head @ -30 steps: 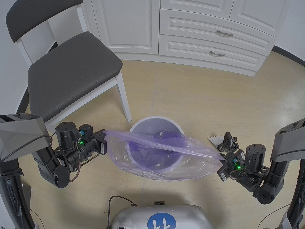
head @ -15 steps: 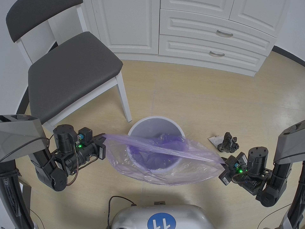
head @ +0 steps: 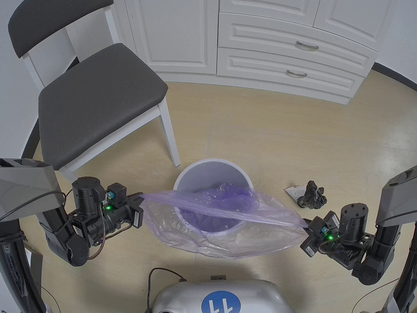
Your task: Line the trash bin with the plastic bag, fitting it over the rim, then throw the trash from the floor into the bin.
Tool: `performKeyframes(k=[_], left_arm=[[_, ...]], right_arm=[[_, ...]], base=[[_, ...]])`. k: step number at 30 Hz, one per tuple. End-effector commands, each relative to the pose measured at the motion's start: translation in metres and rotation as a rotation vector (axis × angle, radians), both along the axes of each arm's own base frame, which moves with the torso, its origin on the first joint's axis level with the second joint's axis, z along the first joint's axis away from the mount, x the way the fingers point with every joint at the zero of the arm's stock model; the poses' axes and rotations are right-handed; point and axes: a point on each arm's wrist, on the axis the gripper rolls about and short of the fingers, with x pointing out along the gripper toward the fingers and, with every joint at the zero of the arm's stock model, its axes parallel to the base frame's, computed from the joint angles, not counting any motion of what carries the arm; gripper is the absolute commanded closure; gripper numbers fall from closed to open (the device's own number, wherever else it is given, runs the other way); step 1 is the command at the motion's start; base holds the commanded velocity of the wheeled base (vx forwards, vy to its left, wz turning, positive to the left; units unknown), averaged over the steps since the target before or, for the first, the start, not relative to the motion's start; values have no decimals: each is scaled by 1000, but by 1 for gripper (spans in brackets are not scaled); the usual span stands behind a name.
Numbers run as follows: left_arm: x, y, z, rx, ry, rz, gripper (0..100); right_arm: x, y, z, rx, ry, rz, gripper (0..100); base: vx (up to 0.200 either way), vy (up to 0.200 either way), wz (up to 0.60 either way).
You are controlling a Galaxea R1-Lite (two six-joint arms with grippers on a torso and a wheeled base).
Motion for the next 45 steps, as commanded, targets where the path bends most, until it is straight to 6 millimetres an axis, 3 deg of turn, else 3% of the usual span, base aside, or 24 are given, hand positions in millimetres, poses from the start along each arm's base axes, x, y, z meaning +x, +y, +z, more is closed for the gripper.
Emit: performKeyframes(k=[1, 6, 19, 27, 36, 41, 45], left_arm=[[-3, 1, 1, 2, 5, 0, 100], [-6, 2, -1, 15, 44, -1, 100], [-29, 8, 30, 28, 134, -53, 100], [-27, 6, 16, 69, 170, -70, 100], [7, -9, -24, 65, 233, -21, 100], [22, -24, -22, -43, 193, 73, 100], [37, -28, -9, -142, 117, 133, 100]], right_arm=[[-3, -1, 0, -8, -4, 6, 100], [-5, 0, -2, -14, 7, 13, 100], [-14, 1, 8, -18, -20, 26, 100], [-12, 2, 0, -33, 9, 28, 100], [11, 12, -22, -34, 29, -2, 100], [26, 19, -25, 8, -6, -68, 100], [47, 27, -19, 93, -73, -133, 100]], base=[[0, 0, 0], [0, 0, 0], [0, 0, 0], [0, 0, 0], [0, 0, 0], [0, 0, 0], [0, 0, 0]])
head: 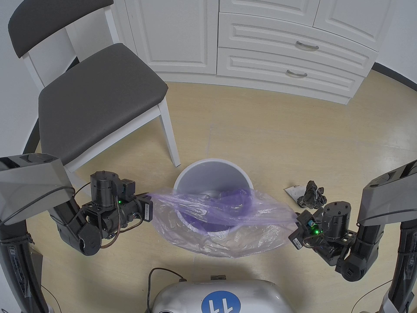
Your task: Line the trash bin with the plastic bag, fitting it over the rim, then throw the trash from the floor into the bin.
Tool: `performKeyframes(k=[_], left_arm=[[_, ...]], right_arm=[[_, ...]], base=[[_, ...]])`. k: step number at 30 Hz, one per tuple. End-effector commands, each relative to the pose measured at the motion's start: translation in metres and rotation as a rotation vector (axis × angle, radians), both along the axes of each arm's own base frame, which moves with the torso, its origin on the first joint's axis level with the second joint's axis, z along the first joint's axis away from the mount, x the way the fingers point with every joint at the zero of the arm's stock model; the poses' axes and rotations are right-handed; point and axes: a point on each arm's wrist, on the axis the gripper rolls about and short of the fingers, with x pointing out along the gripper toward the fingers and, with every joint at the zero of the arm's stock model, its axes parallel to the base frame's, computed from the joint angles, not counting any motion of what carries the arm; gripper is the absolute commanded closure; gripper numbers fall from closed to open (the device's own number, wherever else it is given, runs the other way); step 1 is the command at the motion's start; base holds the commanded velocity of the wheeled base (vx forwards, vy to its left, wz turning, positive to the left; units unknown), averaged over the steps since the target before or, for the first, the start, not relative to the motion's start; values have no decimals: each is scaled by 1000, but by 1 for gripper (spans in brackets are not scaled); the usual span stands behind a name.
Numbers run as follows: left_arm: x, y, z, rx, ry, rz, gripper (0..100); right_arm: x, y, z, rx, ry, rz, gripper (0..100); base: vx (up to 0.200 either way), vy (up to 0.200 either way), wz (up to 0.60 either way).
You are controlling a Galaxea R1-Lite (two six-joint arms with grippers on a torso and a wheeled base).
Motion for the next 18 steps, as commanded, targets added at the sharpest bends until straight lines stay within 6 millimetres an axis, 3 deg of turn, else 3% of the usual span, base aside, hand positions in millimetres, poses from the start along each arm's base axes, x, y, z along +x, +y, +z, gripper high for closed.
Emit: performKeyframes(k=[1, 7, 12, 18], left_arm=[[15, -8, 0, -52, -44, 46, 100], [17, -9, 7, -76, -94, 61, 100], [11, -3, 20, -79, -126, 66, 100], [10, 5, 11, -28, -102, 56, 100]], right_arm=[[22, 8, -2, 61, -60, -55, 100], [35, 19, 4, 137, -120, -103, 100], [22, 18, 19, 151, -136, -100, 100], [16, 11, 14, 120, -102, -100, 100]], base=[[0, 0, 0], [0, 0, 0], [0, 0, 0], [0, 0, 0]])
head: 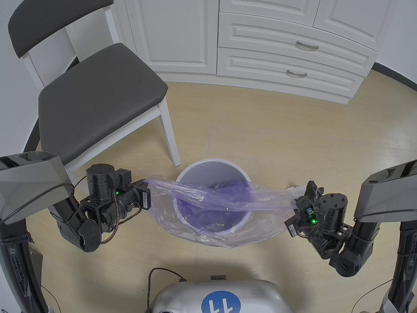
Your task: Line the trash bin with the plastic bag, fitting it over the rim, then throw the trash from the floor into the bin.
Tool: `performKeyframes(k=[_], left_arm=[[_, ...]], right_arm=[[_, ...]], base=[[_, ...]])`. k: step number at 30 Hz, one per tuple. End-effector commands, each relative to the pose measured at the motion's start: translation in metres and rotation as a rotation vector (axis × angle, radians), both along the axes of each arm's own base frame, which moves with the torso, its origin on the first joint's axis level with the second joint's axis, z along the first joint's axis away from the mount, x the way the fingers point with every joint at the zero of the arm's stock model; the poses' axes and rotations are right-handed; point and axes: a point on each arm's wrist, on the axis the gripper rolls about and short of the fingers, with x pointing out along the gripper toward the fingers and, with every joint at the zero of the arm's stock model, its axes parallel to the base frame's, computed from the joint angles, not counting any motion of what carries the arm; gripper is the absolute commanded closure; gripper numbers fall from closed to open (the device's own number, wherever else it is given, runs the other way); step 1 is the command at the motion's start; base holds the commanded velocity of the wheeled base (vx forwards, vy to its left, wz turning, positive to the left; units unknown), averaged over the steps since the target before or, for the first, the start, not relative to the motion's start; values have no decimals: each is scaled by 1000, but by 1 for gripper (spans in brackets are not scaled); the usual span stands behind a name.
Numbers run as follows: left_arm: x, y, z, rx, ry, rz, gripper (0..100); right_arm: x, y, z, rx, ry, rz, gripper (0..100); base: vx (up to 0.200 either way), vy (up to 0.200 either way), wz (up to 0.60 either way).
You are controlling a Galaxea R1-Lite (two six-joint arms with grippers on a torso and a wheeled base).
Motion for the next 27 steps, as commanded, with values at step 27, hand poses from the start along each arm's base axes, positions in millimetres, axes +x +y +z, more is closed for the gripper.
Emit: performKeyframes(k=[27], left_arm=[[3, 2, -33, 104, 67, 8, 100]], right_arm=[[3, -15, -23, -100, 67, -26, 100]], base=[[0, 0, 0]])
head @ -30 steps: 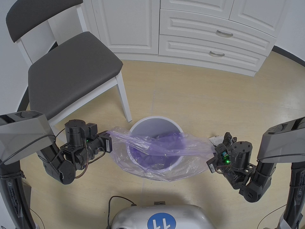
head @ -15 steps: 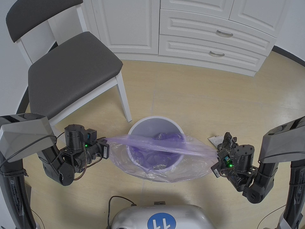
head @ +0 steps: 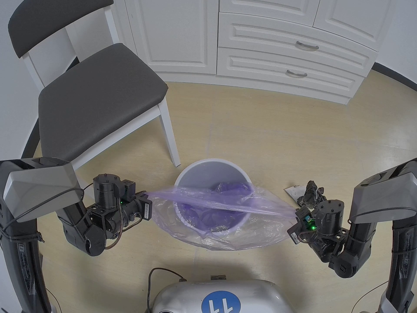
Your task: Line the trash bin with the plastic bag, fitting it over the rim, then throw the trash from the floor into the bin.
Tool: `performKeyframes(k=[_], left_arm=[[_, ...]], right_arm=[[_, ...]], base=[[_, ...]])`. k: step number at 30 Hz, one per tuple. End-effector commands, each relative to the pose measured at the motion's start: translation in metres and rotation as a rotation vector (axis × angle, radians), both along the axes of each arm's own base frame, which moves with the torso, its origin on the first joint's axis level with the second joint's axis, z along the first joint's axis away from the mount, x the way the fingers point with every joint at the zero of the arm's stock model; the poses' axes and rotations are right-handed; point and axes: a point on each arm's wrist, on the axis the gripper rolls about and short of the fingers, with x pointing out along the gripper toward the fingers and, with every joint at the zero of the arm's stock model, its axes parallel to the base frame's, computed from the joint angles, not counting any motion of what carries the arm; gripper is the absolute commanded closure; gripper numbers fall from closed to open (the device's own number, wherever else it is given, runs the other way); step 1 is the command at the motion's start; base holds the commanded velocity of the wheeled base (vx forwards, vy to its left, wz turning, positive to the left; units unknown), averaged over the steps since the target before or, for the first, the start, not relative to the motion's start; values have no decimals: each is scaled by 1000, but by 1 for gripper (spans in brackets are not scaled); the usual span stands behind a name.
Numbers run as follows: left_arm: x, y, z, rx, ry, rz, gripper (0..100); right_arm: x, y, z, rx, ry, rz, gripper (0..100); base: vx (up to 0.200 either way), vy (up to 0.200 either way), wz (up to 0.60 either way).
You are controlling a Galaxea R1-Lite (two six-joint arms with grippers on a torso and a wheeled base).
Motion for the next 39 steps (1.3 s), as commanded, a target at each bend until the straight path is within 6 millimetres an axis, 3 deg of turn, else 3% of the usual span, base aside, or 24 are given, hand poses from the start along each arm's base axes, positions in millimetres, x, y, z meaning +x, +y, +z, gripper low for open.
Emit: performKeyframes(k=[1, 12, 13, 21, 39], left_arm=[[0, -1, -4, 2, 9, -1, 100], [0, -1, 3, -9, -21, -1, 100], [0, -2, 2, -9, -20, -2, 100], [-2, -4, 2, -8, -16, -11, 100], [-2, -7, 0, -6, -9, -18, 100]], right_arm=[[2, -2, 2, 7, -17, -9, 100], [-3, -3, 13, 21, -36, 9, 100], [-5, -3, 14, 33, -33, 33, 0], [-6, -16, 21, 167, 4, 200, 0], [-1, -93, 7, 542, 188, 740, 0]], base=[[0, 0, 0], [0, 0, 0], [0, 0, 0], [0, 0, 0], [0, 0, 0]])
